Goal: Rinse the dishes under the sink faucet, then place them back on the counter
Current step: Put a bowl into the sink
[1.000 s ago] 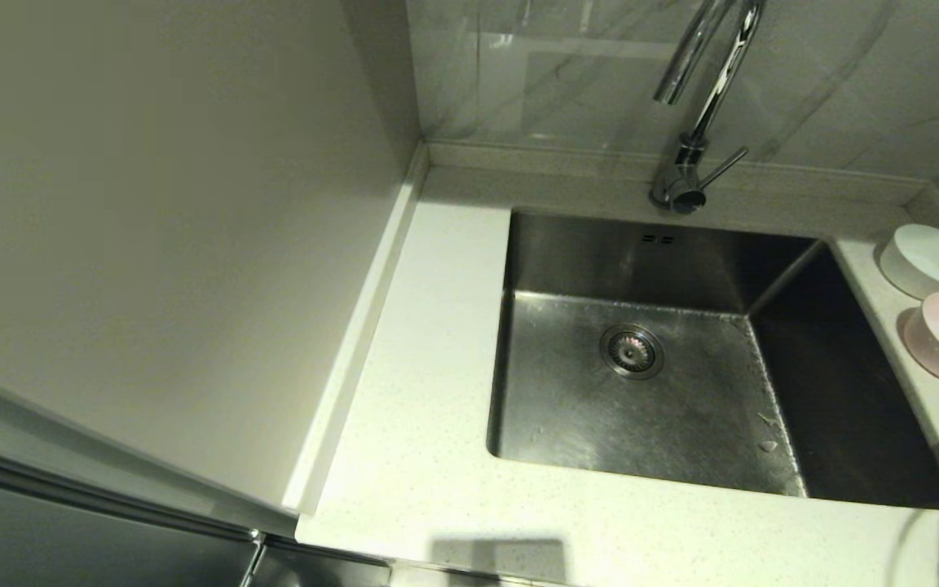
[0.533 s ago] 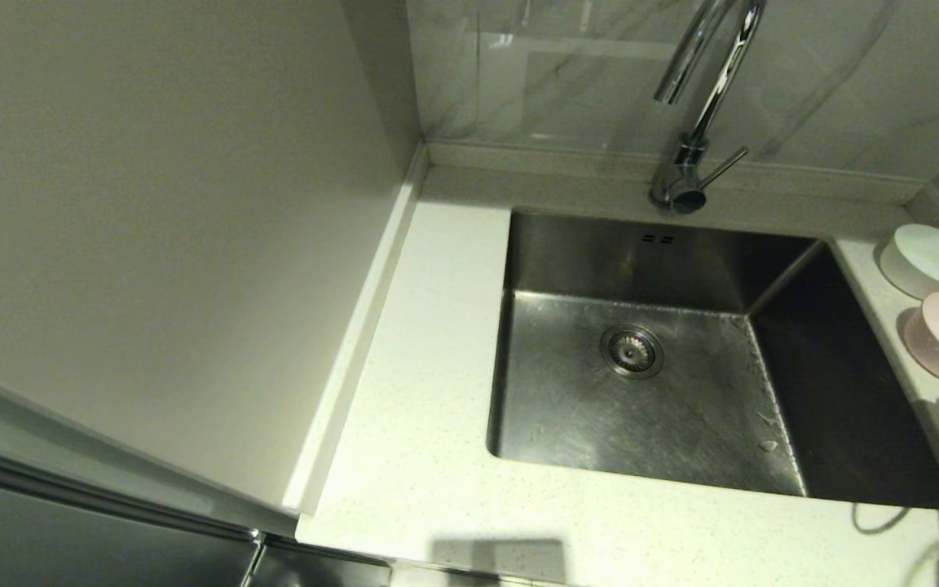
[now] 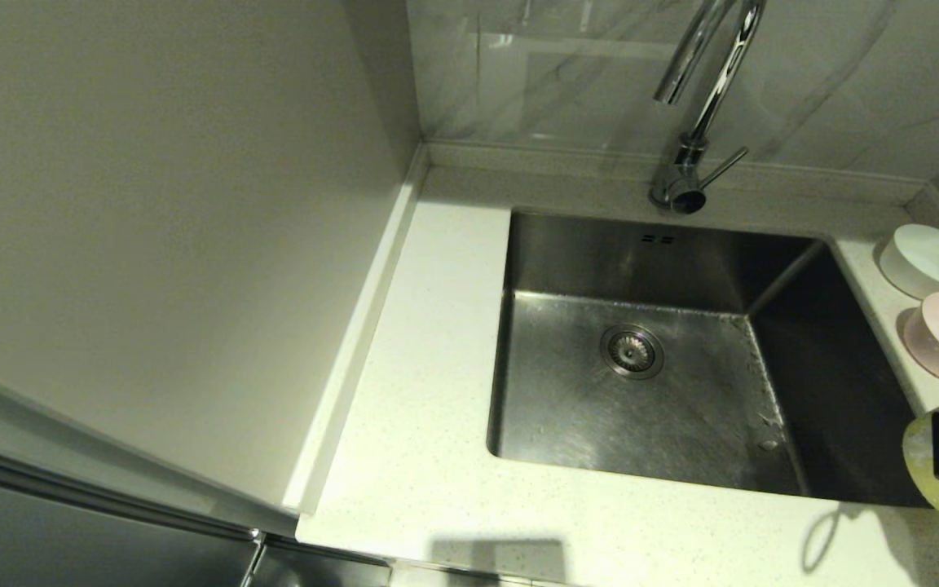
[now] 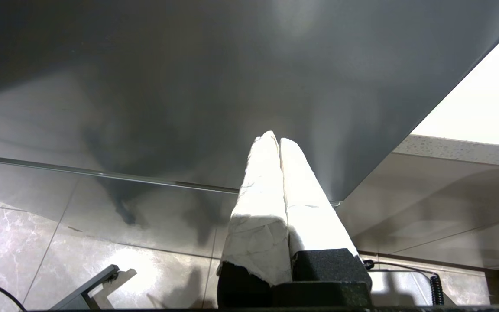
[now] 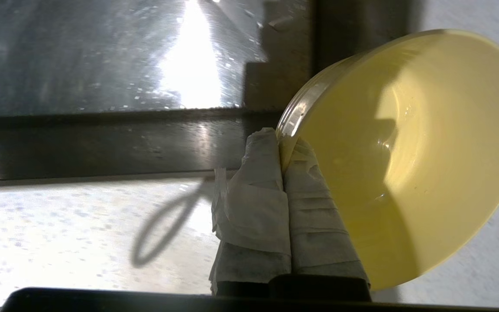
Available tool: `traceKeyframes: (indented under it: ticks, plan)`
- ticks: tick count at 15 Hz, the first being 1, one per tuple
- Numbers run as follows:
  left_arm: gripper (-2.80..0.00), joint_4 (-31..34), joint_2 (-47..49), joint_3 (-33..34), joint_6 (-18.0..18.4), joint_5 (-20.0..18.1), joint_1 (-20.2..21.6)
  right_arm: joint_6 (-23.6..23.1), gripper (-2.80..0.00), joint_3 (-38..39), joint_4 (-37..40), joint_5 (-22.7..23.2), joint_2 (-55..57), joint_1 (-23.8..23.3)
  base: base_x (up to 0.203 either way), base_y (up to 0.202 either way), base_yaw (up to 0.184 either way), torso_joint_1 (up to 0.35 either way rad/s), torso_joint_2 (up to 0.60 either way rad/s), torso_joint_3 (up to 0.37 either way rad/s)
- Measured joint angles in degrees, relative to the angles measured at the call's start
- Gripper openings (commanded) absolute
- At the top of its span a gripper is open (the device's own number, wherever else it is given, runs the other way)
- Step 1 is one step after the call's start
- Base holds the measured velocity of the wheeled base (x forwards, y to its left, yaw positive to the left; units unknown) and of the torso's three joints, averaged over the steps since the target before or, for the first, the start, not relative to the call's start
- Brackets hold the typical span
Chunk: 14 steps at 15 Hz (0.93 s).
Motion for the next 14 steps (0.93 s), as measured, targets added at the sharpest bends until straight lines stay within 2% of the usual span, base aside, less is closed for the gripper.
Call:
traceKeyframes:
  ticks: [3,5,8,11,14]
  plan:
    - [-2.8,0.0,0.0,0.0,0.0,0.0,0.0,4.4,-2.8,-2.9,-0.3,-7.2,4.5,9.7,0.0,0.0,0.0,0.0,0.0,0.0]
    - [-2.8,0.0,0.0,0.0,0.0,0.0,0.0,5.5,-2.8,-4.0,-2.4,-11.8,8.7,14.0,0.0,0.0,0.0,0.0,0.0,0.0]
    - [-2.8,0.0,0.0,0.0,0.0,0.0,0.0,5.8,-2.8,-4.4,-8.7,-17.4,15.8,17.1,0.0,0.0,0.0,0.0,0.0,0.0]
    - [-2.8,0.0,0.0,0.0,0.0,0.0,0.0,5.8,-2.8,-5.3,-14.4,-20.0,23.4,19.2,0.0,0.0,0.0,0.0,0.0,0.0]
    - [-2.8,0.0,0.0,0.0,0.0,0.0,0.0,5.8,-2.8,-9.7,-18.7,-22.7,31.1,20.6,0.0,0.0,0.0,0.0,0.0,0.0]
